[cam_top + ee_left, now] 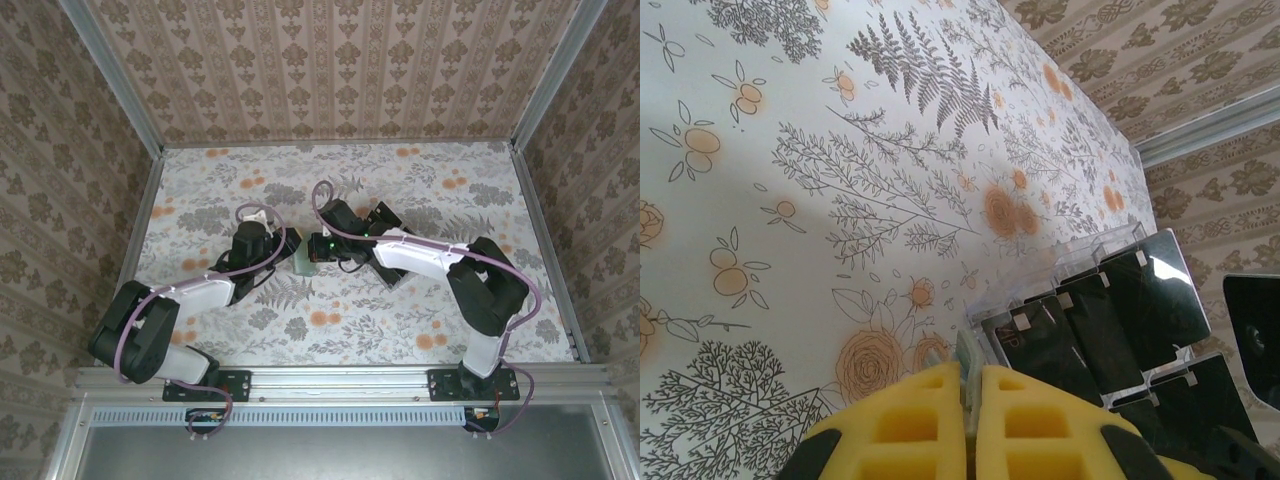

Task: Put the credit cards into the card holder
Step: Pass the card holder.

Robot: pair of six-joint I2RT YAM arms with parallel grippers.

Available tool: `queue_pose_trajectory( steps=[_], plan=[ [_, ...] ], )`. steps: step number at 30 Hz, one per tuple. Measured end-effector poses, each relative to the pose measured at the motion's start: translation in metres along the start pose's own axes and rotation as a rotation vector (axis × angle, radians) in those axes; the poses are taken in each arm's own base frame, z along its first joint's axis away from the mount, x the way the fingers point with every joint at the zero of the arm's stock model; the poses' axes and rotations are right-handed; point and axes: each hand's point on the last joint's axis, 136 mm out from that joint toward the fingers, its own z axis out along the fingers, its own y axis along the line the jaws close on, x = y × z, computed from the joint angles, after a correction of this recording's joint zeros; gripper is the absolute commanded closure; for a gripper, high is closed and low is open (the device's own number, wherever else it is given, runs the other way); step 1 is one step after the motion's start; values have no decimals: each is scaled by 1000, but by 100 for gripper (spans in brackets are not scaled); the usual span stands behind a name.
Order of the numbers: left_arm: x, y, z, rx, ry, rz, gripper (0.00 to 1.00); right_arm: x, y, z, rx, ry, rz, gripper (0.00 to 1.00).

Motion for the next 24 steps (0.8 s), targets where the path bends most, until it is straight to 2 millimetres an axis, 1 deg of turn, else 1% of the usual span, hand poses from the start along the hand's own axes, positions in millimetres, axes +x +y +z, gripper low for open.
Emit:
queue_pose_trajectory(
  steps=[2, 4, 7, 10, 11, 14, 16, 17, 19, 21, 24],
  plan=[
    [0, 0, -1, 0, -1, 1, 100, 1, -11, -3, 27, -6, 10, 100],
    [-2, -1, -2, 4, -7, 1, 100, 4, -30, -6, 69, -2, 31, 100],
    [-2, -1, -2, 4, -7, 1, 100, 8, -51, -7, 114, 4, 54, 100],
    [-2, -1, -2, 4, -7, 1, 100, 11, -53, -9, 117, 8, 56, 100],
    [-2, -1, -2, 4, -7, 1, 98, 11, -52, -10, 114, 6, 56, 100],
    [-2, -1, -2, 3, -5, 7, 79, 8, -44, -16, 86, -2, 51, 100],
    [-1, 0, -1, 0, -3, 13, 61, 6, -36, -21, 57, -6, 47, 100],
    [0, 2, 0, -4, 0, 20, 57, 5, -33, -23, 45, -8, 46, 100],
    [2, 8, 1, -21, 11, 24, 44, 5, -26, -27, 18, -4, 41, 100],
    [5, 14, 2, -42, 24, 30, 38, 6, -20, -30, -5, 3, 37, 100],
    [8, 22, 1, -69, 43, 41, 33, 9, -11, -33, -36, 14, 28, 100]
  ],
)
